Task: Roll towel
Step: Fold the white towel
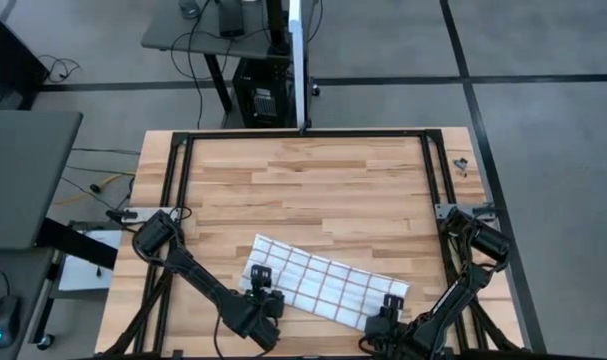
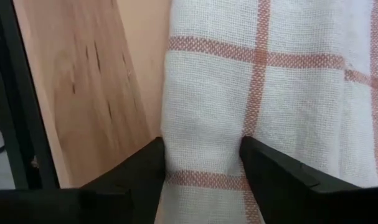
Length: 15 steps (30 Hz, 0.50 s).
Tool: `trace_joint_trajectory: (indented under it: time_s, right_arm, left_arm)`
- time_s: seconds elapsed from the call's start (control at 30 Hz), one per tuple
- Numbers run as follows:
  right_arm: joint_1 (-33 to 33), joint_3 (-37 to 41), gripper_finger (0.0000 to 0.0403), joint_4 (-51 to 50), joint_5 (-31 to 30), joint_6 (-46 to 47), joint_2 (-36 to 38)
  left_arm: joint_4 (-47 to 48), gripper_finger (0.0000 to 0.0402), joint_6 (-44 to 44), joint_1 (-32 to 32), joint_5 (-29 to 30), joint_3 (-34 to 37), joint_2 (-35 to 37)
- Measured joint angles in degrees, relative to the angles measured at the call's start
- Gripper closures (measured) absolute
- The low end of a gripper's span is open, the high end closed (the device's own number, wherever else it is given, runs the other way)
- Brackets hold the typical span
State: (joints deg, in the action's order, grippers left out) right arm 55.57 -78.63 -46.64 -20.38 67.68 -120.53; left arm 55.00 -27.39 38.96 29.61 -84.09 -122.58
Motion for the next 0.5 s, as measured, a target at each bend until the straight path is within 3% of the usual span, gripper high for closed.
trace_joint_trajectory:
  time_s: [0.2,0.27,0.37,0.5]
  right_arm:
    - [0.7,0.3,0.0348,0.2,-0.4,2.9,0.0]
    - [1.1,0.5,0.0385,0.8,-0.4,5.2,0.1]
    - [2.5,0.5,0.0389,2.8,-0.5,10.2,0.7]
    - [4.6,0.6,0.0397,6.5,-0.2,14.4,2.3]
  left_arm:
    - [-1.6,0.0382,-0.7,-0.9,-2.9,0.0,-0.1]
    - [-1.0,0.0389,-1.8,-1.0,-4.8,0.0,0.4]
    - [-0.1,0.0397,-3.1,-1.5,-9.8,0.1,2.3]
    - [-0.5,0.04,-1.6,-3.3,-23.1,0.2,6.7]
